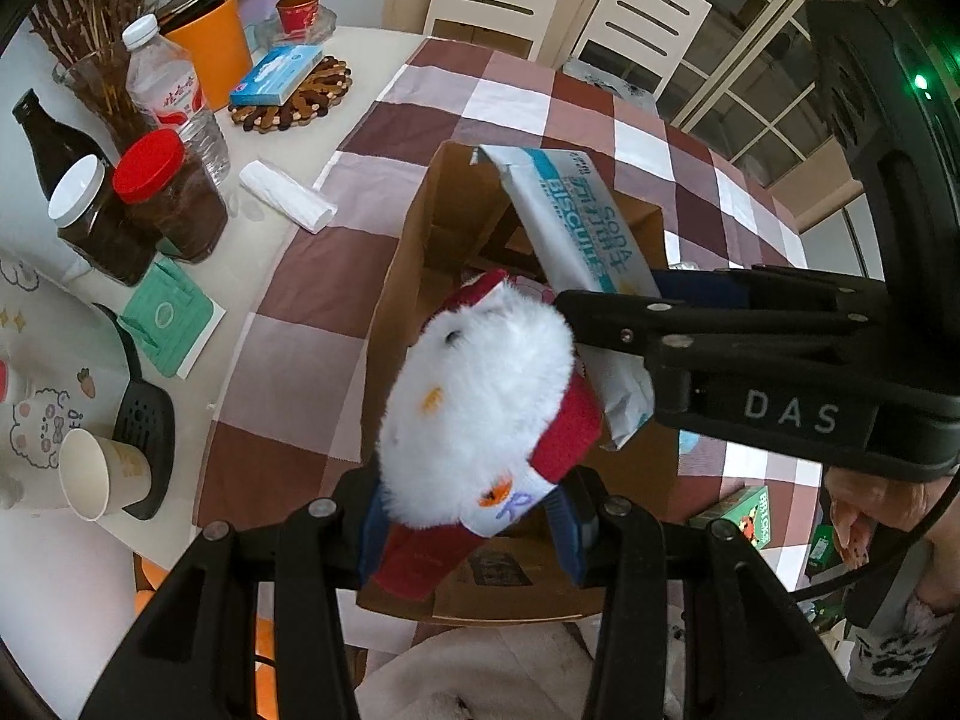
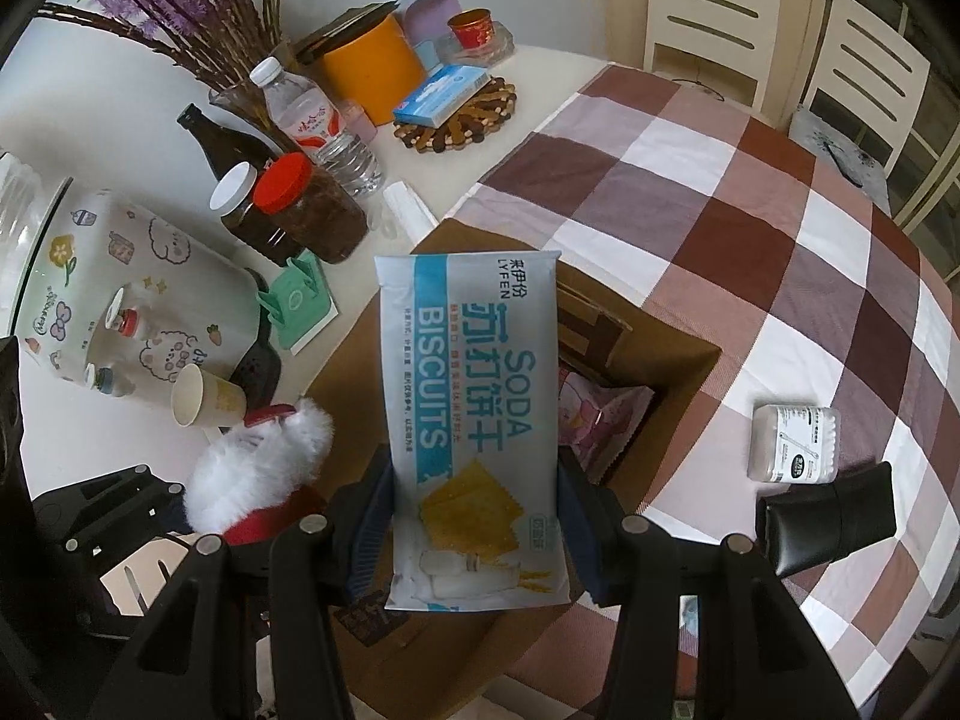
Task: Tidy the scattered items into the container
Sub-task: 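Carry the plush doll with the left tool over the box while the right tool carries the biscuits, then open the left tool dropping the doll into the box while the right tool drops the biscuits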
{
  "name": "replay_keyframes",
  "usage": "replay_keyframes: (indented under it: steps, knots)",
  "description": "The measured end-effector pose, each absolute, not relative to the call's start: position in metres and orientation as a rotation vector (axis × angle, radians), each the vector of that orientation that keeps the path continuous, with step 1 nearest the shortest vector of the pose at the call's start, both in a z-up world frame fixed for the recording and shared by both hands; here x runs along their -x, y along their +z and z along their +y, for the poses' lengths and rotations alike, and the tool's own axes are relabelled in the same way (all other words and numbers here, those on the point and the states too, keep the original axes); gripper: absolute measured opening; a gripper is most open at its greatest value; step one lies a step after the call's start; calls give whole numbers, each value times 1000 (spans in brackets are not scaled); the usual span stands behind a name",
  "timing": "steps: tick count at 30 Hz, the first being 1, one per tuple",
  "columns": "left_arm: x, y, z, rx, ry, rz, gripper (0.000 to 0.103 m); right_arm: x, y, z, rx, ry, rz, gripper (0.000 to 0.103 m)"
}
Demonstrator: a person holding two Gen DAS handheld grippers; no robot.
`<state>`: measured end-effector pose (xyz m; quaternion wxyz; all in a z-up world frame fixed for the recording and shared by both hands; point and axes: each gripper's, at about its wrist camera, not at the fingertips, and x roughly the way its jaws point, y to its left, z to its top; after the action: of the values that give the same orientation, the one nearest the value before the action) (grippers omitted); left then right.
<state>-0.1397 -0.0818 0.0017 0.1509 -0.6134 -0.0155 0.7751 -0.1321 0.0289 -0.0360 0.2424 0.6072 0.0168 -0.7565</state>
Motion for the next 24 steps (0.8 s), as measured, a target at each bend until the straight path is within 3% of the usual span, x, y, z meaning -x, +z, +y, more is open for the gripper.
replay_keyframes:
  steps: [24]
  knots:
    - [137, -1, -71, 1782, 2195, 1, 46, 132, -46, 24, -1679, -2014, 67, 52]
